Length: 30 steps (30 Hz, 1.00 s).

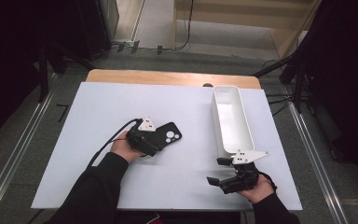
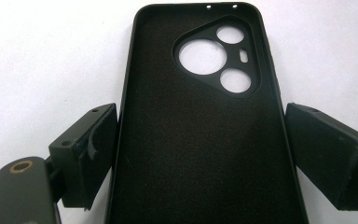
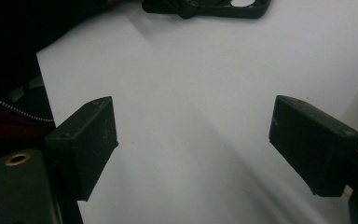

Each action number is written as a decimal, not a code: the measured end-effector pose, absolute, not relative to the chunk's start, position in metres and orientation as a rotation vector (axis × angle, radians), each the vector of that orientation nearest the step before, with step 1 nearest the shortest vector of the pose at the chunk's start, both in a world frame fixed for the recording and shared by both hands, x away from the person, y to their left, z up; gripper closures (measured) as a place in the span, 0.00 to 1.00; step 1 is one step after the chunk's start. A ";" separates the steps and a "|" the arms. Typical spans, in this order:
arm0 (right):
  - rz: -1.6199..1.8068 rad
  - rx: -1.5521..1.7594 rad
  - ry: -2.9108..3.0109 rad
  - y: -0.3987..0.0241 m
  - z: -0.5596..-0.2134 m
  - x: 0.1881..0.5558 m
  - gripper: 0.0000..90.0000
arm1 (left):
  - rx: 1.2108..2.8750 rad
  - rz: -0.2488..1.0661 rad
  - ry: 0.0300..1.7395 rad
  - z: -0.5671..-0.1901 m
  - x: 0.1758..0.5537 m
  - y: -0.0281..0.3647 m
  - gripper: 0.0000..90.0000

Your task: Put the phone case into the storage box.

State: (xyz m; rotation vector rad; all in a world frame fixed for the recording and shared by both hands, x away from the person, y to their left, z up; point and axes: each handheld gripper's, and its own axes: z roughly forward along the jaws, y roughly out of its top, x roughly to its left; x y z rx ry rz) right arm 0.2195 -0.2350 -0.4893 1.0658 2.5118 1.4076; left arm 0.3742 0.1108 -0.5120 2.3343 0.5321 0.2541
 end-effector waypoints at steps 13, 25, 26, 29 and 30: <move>1.438 1.090 2.485 -0.234 -0.489 0.221 0.15 | 2.306 0.203 0.555 -0.510 0.378 0.114 0.16; 1.422 1.073 2.490 -0.234 -0.488 0.221 0.15 | 2.194 0.212 0.576 -0.489 0.373 0.118 0.17; 1.424 1.075 2.488 -0.234 -0.488 0.221 0.15 | 2.172 0.220 0.571 -0.486 0.372 0.118 0.17; 1.429 1.073 2.483 -0.234 -0.488 0.221 0.15 | 2.142 0.245 0.571 -0.481 0.370 0.118 0.17; 1.430 1.072 2.483 -0.234 -0.487 0.221 0.15 | 2.132 0.245 0.574 -0.480 0.370 0.118 0.17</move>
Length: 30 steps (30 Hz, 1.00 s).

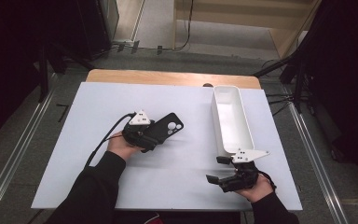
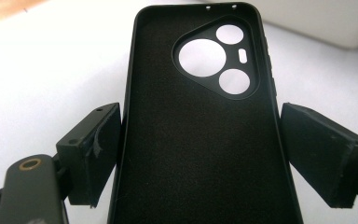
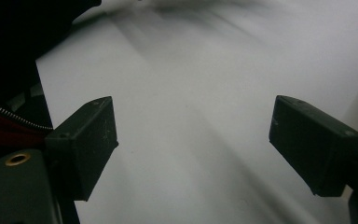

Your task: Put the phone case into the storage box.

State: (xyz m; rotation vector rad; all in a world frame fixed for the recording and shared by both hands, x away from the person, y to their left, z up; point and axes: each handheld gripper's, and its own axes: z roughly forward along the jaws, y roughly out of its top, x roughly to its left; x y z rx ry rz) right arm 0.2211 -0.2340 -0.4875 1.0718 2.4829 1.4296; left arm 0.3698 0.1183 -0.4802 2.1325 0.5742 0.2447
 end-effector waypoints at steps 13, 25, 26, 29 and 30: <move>1.438 1.089 2.462 -0.235 -0.485 0.220 0.15 | 2.004 0.298 0.597 -0.468 0.357 0.116 0.16; 1.448 1.110 2.430 -0.235 -0.482 0.218 0.15 | 1.872 0.370 0.665 -0.462 0.342 0.122 0.16; 1.447 1.103 2.432 -0.236 -0.482 0.218 0.15 | 1.862 0.380 0.669 -0.462 0.341 0.123 0.16; 1.451 1.106 2.419 -0.235 -0.481 0.218 0.15 | 1.833 0.401 0.692 -0.462 0.337 0.125 0.16; 1.454 1.106 2.416 -0.235 -0.480 0.218 0.15 | 1.818 0.402 0.703 -0.462 0.336 0.126 0.16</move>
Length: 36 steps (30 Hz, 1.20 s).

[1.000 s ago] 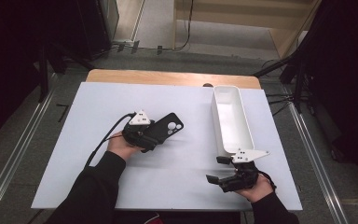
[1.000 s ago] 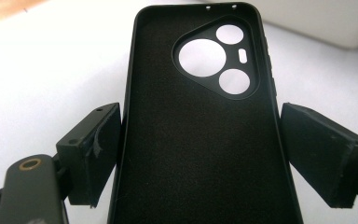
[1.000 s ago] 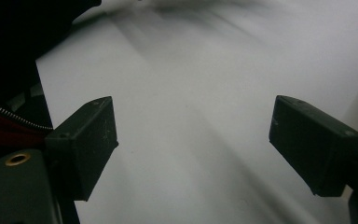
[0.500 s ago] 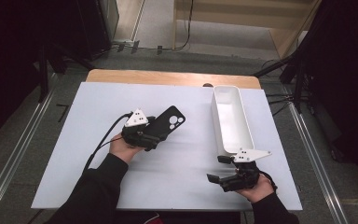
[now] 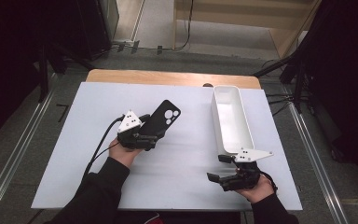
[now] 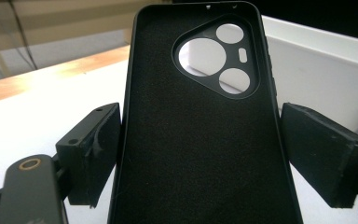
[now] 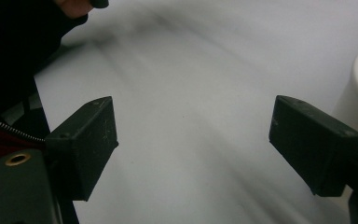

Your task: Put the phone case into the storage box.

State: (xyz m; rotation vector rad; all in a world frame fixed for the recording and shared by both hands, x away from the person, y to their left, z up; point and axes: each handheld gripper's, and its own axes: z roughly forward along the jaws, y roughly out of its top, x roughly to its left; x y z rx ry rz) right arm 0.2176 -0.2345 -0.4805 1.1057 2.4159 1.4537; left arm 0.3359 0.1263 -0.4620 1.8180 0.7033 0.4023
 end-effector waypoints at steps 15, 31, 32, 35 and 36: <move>1.464 1.132 2.358 -0.225 -0.473 0.215 0.15 | 1.756 0.434 0.769 -0.466 0.321 0.128 0.16; 1.483 1.131 2.297 -0.206 -0.463 0.220 0.15 | 1.707 0.492 0.830 -0.477 0.301 0.122 0.16; 1.486 1.140 2.290 -0.206 -0.462 0.221 0.15 | 1.706 0.497 0.830 -0.477 0.300 0.122 0.16; 1.490 1.150 2.276 -0.204 -0.459 0.222 0.15 | 1.696 0.496 0.836 -0.478 0.296 0.120 0.16; 1.495 1.154 2.270 -0.203 -0.458 0.223 0.15 | 1.689 0.492 0.835 -0.479 0.294 0.120 0.16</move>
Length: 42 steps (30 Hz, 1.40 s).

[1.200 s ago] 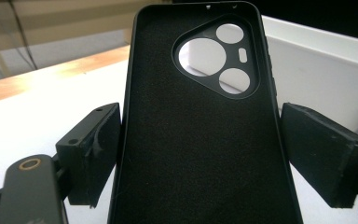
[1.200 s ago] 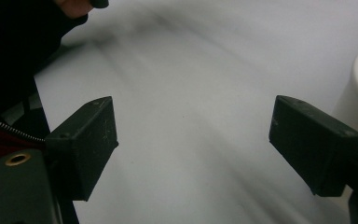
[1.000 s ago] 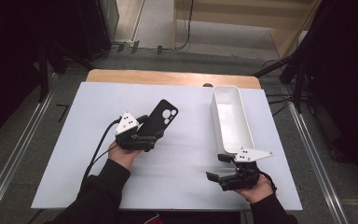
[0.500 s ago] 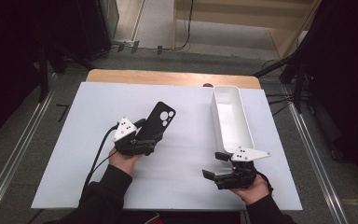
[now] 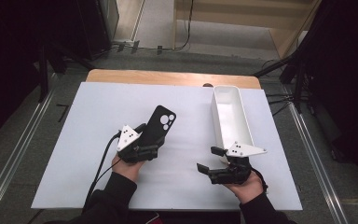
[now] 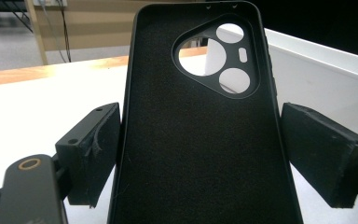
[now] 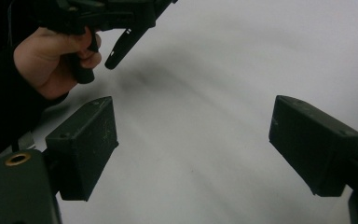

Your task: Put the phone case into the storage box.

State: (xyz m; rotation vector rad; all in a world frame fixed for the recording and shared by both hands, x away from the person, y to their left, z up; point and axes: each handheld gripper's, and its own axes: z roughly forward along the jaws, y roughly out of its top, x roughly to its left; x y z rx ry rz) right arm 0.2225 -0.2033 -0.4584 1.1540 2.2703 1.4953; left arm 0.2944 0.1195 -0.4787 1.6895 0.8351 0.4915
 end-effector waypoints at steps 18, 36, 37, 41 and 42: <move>1.500 1.187 2.245 -0.184 -0.444 0.234 0.15 | 1.619 0.528 0.866 -0.484 0.279 0.116 0.16; 1.548 1.261 2.246 -0.160 -0.432 0.253 0.17 | 1.579 0.550 0.892 -0.489 0.271 0.114 0.16; 1.546 1.268 2.246 -0.158 -0.432 0.255 0.17 | 1.576 0.548 0.893 -0.490 0.270 0.114 0.16; 1.553 1.279 2.238 -0.154 -0.431 0.260 0.17 | 1.577 0.562 0.885 -0.491 0.268 0.111 0.16; 1.552 1.287 2.239 -0.152 -0.430 0.261 0.17 | 1.579 0.558 0.884 -0.492 0.268 0.111 0.16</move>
